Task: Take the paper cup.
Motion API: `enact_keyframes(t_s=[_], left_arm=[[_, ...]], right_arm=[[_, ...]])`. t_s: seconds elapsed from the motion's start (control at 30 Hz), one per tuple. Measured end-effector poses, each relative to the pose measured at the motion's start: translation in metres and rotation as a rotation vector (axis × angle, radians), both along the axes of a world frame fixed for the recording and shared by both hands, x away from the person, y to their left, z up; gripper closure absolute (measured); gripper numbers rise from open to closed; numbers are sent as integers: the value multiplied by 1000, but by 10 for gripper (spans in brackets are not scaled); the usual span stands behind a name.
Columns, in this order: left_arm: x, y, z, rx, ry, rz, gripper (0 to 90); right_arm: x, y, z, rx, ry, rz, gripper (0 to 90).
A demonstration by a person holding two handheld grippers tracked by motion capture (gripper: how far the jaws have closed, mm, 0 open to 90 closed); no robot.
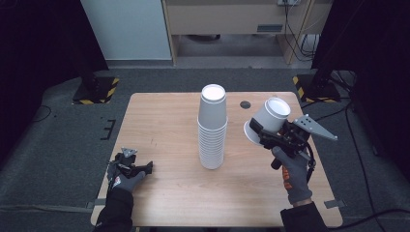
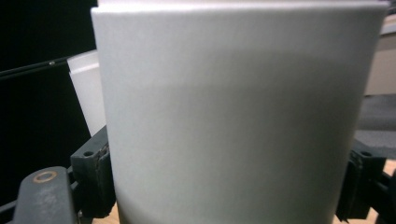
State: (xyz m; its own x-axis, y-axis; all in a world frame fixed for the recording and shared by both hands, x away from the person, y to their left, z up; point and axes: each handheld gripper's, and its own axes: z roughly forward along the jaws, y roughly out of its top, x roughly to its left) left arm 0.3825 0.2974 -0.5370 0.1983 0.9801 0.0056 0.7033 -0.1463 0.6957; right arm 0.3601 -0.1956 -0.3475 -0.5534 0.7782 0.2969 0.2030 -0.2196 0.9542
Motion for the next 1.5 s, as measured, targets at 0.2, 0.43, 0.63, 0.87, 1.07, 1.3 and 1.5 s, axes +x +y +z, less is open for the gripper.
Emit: enact_keyframes(t_s=[0.2, 0.43, 0.63, 0.87, 1.07, 1.3, 1.5], left_arm=[[0, 0, 0, -1, -2, 3, 0], [-2, 0, 1, -6, -15, 2, 47], [-5, 1, 4, -7, -9, -4, 138], [-10, -4, 14, -64, -60, -42, 224], [-16, -11, 25, -86, -122, -85, 269], [-22, -21, 36, -109, -208, -141, 295], [-27, -32, 44, -139, -269, -187, 305]], right_arm=[[-3, -7, -15, 10, 31, 1, 158], [-7, -11, -33, 18, 72, 6, 158], [-7, -16, -43, 32, 98, 5, 158], [-10, -20, -50, 54, 119, 9, 158], [-13, -23, -58, 77, 145, 3, 158], [-17, -23, -63, 92, 153, -10, 158], [-22, -29, -67, 127, 167, -28, 158]])
